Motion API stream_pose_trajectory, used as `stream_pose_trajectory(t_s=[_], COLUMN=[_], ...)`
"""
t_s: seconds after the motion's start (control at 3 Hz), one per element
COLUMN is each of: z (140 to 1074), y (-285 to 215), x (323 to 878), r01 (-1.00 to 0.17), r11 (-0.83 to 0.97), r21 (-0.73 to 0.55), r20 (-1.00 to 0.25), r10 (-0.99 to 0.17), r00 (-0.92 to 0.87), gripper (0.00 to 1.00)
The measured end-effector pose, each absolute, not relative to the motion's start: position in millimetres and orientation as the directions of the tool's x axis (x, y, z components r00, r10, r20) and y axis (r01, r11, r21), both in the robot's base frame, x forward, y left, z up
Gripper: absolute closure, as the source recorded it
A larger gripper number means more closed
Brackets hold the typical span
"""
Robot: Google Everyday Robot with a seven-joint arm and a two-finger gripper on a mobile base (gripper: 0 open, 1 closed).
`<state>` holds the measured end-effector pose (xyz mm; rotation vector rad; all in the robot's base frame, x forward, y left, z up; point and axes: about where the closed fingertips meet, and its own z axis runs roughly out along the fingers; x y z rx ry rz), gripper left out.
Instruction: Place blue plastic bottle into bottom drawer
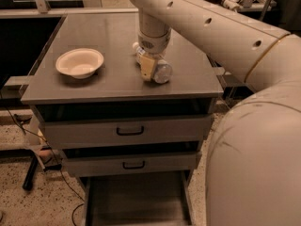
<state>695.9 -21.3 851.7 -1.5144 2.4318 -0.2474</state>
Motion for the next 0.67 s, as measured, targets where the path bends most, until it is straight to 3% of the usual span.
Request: stream_pose_trajectory(t_s=[0.67], z=[851.6], y=[-21.3], x=[695.9], r01=[-0.853], r11=[0.44], r21=[-0.281], r20=[-0.133], r10=[-0.898], r00=[-0.42], gripper=[0.89])
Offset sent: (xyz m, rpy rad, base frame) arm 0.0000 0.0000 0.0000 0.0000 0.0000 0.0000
